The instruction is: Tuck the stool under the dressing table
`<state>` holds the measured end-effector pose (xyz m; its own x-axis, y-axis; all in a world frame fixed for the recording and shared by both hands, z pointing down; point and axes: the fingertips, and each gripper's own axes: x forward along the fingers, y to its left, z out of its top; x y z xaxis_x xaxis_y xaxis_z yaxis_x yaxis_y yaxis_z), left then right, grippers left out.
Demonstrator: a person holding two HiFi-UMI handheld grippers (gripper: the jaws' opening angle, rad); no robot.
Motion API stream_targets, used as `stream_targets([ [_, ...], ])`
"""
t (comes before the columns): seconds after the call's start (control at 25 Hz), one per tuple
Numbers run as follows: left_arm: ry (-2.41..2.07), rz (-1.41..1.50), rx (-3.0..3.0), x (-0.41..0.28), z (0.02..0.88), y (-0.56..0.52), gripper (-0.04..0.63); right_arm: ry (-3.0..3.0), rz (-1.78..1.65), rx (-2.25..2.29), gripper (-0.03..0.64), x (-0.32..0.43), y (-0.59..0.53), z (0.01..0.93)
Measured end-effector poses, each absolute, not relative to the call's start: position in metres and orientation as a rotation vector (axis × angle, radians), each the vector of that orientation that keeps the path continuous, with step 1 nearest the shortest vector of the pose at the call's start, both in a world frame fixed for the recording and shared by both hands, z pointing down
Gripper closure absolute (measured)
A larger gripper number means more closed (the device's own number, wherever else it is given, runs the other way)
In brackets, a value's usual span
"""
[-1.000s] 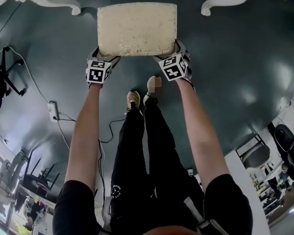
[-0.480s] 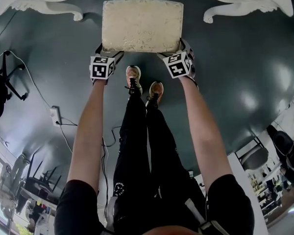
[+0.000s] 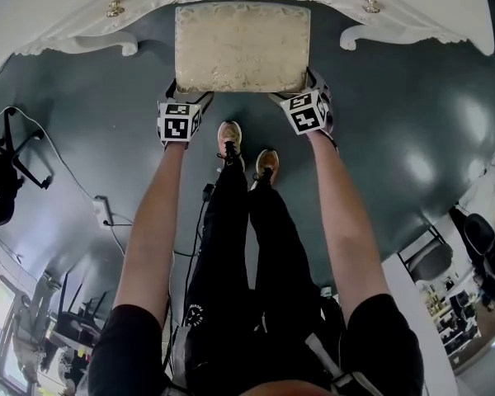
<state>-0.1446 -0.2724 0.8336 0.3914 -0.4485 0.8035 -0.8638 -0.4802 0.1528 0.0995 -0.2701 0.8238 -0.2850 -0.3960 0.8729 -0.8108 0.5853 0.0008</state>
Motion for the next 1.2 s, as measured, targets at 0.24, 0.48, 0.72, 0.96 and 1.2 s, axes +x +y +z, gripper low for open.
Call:
stream_targets([
  [0.24,-1.112,0.951,2.099,-0.143,0.833,-0.317,0.118,-1.892,0.597,0.987,0.049,0.102,-0.311,0.823],
  [0.48,-1.146,0.922,2.071,-0.139,0.833,-0.364,0.120,-1.917,0.597,1.018,0.046,0.107,-0.357,0.824],
  [0.72,-1.184,0.890,2.029,-0.135,0.838,-0.388,0.121,-1.936,0.608,1.018,0.044,0.111,-0.386,0.831],
  [0.96,-1.210,0.883,2.006,-0.126,0.836,-0.404,0.123,-1.935,0.701,1.071,0.043,0.129,-0.402,0.840],
  [1.2,-1.244,0.883,1.965,-0.118,0.833,-0.423,0.124,-1.866,0.721,1.243,0.118,0.135,-0.414,0.830],
])
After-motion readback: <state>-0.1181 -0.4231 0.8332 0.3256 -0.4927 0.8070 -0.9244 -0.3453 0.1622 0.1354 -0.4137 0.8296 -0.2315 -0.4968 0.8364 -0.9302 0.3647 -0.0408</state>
